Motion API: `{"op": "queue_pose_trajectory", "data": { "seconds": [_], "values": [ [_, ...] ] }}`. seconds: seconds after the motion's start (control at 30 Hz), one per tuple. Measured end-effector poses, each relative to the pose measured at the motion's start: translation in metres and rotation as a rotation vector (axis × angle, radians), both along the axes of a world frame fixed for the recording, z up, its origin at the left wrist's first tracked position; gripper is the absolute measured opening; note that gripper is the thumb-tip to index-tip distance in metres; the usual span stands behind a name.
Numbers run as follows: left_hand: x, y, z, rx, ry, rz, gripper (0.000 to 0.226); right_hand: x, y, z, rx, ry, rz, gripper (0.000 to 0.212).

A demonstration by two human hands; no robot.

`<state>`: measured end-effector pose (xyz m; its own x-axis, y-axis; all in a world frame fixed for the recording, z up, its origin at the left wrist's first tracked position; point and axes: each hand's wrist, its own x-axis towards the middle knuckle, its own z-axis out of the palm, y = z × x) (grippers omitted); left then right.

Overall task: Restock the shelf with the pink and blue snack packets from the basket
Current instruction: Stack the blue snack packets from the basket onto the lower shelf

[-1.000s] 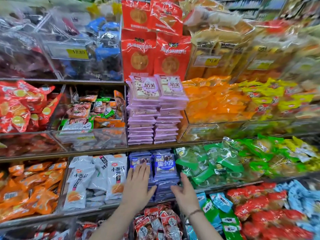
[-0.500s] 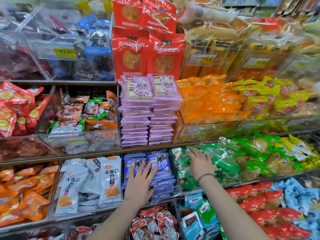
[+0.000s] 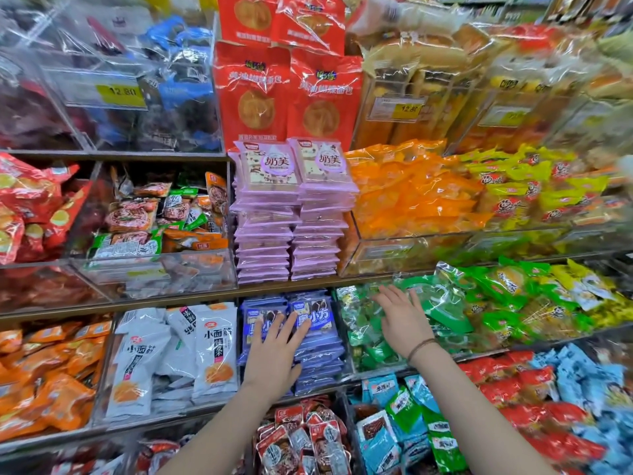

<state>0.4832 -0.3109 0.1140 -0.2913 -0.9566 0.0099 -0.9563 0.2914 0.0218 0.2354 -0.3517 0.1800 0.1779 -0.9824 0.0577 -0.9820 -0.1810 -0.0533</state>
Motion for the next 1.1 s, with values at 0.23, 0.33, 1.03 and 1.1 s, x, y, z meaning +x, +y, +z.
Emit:
{"op": "queue_pose_trajectory", "data": {
  "seconds": [0.23, 0.33, 1.03, 1.1],
  "values": [
    [0.018, -0.002, 0.006, -0.013, -0.001, 0.119, 0.111, 0.078, 0.028, -0.026, 0.014, -0.049, 0.316, 0.078],
    [0.033, -0.002, 0.005, 0.047, -0.105, 0.150, 0.119, 0.099, 0.023, -0.048, 0.085, 0.111, 0.328, 0.098],
    [0.022, 0.002, 0.017, -0.041, 0.021, 0.133, 0.121, 0.064, 0.021, -0.046, -0.083, -0.045, 0.173, 0.104],
    [0.006, -0.003, 0.023, -0.051, -0.049, 0.086, 0.112, 0.055, 0.025, -0.043, -0.087, 0.031, 0.135, 0.095]
  ]
}}
